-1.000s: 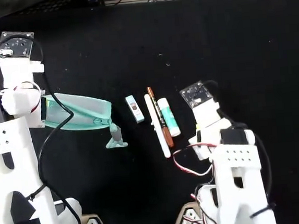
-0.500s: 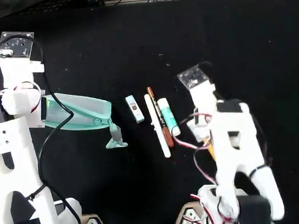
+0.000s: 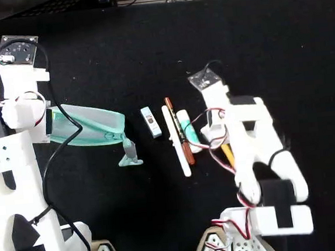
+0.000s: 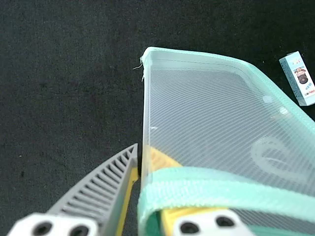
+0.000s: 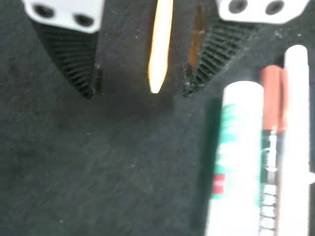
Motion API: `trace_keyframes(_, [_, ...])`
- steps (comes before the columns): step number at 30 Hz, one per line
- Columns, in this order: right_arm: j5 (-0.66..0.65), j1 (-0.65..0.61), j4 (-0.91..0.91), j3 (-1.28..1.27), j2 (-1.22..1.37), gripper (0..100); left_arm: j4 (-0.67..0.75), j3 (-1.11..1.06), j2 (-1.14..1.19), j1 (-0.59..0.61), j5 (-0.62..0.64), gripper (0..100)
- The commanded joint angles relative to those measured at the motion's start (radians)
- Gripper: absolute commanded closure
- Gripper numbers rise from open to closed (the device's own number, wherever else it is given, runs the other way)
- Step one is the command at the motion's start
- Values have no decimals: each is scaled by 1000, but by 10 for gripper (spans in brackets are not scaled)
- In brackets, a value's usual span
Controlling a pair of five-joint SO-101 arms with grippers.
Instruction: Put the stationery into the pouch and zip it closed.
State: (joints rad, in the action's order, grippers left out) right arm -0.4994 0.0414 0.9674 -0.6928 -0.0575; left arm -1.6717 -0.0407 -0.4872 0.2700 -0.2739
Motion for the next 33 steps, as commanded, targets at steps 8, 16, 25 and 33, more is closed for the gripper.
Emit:
trace_keyframes(8, [-100, 12, 51, 58, 62, 779, -8, 10, -8, -2, 5, 970])
trace_keyframes(16, [-227, 12, 55, 51, 70, 784, -8, 10, -8, -2, 5, 970])
trace_keyframes(25, [-272, 12, 55, 56, 59, 986, -8, 10, -8, -2, 5, 970])
trace_keyframes(33, [-196, 2, 114, 44, -213, 986, -8, 10, -8, -2, 5, 970])
